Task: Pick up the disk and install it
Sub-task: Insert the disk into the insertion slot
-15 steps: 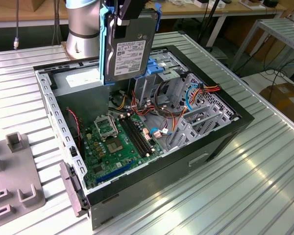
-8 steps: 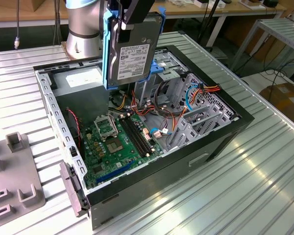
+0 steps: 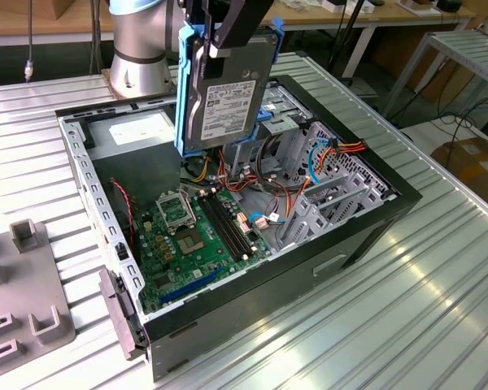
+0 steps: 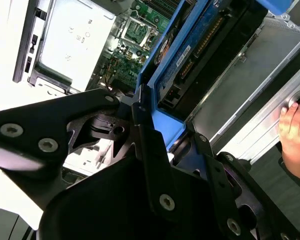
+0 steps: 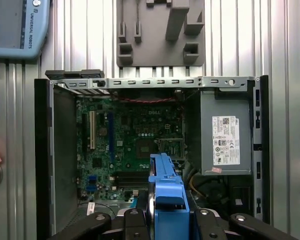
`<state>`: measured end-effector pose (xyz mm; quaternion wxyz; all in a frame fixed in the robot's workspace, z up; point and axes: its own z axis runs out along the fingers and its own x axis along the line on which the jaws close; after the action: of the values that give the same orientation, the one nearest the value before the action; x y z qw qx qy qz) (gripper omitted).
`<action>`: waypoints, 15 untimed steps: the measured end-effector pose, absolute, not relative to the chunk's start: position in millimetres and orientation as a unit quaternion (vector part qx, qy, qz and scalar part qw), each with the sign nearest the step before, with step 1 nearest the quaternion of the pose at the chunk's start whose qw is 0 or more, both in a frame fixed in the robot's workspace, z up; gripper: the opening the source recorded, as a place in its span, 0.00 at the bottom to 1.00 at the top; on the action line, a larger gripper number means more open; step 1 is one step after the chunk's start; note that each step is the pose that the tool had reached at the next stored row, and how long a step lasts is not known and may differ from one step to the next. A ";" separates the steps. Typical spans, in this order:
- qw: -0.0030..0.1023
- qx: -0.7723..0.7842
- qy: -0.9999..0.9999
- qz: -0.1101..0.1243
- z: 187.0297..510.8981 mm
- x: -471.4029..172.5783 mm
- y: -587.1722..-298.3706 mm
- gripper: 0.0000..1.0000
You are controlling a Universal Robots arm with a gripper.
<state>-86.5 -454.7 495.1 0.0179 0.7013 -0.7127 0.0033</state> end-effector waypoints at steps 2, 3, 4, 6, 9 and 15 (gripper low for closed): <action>0.018 0.701 -0.713 0.003 495.1 -86.4 -456.6 0.37; 0.018 0.701 -0.713 0.003 495.1 -86.3 -457.8 0.37; 0.018 0.701 -0.713 0.004 495.1 -86.2 -458.7 0.37; 0.018 0.701 -0.713 0.004 495.1 -86.1 -460.5 0.37; 0.018 0.701 -0.713 0.004 495.1 -86.2 -461.7 0.37; 0.018 0.701 -0.713 0.004 495.1 -86.1 -462.3 0.37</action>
<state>-86.1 -462.3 495.1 0.0182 0.7013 -0.7127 0.0036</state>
